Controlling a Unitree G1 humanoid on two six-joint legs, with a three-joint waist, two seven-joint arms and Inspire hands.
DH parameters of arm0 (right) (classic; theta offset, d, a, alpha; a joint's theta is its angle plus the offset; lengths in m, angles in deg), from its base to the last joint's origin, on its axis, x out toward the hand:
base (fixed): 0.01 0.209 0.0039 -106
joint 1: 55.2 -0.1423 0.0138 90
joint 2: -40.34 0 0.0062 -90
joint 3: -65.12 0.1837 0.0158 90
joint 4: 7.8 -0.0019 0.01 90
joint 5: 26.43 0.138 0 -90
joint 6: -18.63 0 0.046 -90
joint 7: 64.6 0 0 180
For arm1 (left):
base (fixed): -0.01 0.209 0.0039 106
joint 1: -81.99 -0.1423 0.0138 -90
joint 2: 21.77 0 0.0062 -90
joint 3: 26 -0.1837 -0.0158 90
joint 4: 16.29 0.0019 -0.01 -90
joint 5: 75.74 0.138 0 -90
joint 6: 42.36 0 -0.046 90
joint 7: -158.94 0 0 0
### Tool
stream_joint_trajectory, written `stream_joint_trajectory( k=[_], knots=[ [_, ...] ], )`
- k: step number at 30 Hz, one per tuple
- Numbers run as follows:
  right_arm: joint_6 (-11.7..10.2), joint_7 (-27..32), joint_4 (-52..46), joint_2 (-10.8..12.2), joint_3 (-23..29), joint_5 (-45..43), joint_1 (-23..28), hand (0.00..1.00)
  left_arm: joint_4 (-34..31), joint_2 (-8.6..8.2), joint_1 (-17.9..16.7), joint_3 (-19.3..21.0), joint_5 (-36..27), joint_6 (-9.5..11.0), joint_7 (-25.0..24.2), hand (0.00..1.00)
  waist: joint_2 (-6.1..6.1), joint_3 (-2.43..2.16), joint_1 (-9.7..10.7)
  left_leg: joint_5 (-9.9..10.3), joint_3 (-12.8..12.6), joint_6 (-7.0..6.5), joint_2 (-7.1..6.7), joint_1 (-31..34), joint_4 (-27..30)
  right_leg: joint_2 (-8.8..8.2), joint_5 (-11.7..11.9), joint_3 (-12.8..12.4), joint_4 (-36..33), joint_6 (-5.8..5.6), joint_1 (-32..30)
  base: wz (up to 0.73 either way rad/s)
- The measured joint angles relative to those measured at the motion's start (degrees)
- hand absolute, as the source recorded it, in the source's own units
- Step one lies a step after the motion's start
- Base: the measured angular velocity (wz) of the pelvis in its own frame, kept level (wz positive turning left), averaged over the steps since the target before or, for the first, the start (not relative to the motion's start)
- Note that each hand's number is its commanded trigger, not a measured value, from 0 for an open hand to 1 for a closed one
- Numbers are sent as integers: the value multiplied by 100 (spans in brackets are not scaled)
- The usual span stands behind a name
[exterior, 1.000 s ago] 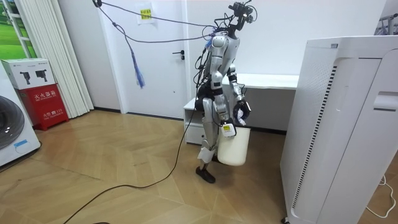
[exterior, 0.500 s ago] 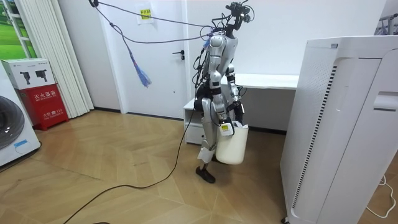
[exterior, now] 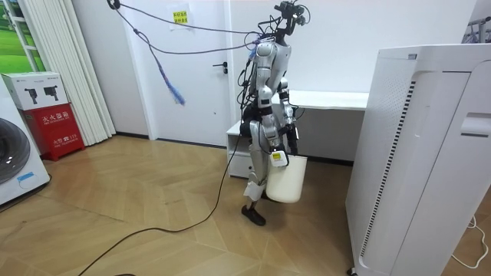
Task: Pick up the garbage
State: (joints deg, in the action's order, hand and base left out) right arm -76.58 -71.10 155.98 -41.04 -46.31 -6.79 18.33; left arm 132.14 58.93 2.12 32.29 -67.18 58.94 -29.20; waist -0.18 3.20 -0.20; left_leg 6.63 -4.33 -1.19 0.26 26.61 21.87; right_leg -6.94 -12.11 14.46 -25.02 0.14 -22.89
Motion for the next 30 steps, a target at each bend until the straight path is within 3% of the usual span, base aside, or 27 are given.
stream_joint_trajectory(
  k=[2, 3, 4, 10, 15, 18, 23, 30],
  knots=[
    [4, -3, 111, -6, 2, 153, 101, 100, 201, 2, -20, 4, -4, 0, -3, 0, 1, -38, 0, -6, -2, -8, -10, -211, -143, 6, 3, 6, 86, -6, 195, 2],
    [17, -9, 192, -25, 10, 158, 187, 100, 358, 2, -66, 22, -5, 1, -25, 0, 3, -119, -4, -19, -8, -9, -15, -340, -237, 18, 11, 0, 172, -17, 316, 0],
    [20, -69, 173, -80, 10, 179, 306, 100, 469, 11, -118, 89, -6, -2, -70, 0, 9, -162, -1, -19, -12, -9, -14, -447, -290, 21, 14, 10, 250, -23, 442, 0],
    [13, -190, 171, -235, 21, 264, 609, 100, 602, 193, -292, 176, -8, -23, -279, 0, -36, -196, 14, -35, -32, 3, -42, -965, -628, 54, 28, 24, 542, -57, 922, 0],
    [3, -202, 126, -236, 69, 269, 755, 100, 766, 194, -384, 357, -213, -49, -392, 0, -156, -227, 51, -39, -37, 9, -79, -1302, -746, 44, 12, 54, 731, -88, 1299, 0],
    [4, -229, 91, -232, 190, 251, 884, 100, 843, 194, -484, 645, -242, -108, -418, 0, -209, -239, 87, -36, -20, 10, -98, -1501, -780, 75, 43, 54, 980, -131, 1626, 7],
    [11, -211, -28, -249, 359, 238, 1156, 100, 846, 228, -829, 1132, -802, -137, -462, 0, -235, -262, 119, -4, 16, 31, -113, -1808, -958, 131, 67, 42, 1264, -150, 1993, 4],
    [31, -172, -28, -208, 874, 236, 1494, 100, 847, 109, -1261, 1917, -1359, -138, -295, 0, -239, -267, 120, 42, 122, 78, -123, -2142, -1071, 162, 66, 146, 1484, -154, 2368, 5]
  ],
)
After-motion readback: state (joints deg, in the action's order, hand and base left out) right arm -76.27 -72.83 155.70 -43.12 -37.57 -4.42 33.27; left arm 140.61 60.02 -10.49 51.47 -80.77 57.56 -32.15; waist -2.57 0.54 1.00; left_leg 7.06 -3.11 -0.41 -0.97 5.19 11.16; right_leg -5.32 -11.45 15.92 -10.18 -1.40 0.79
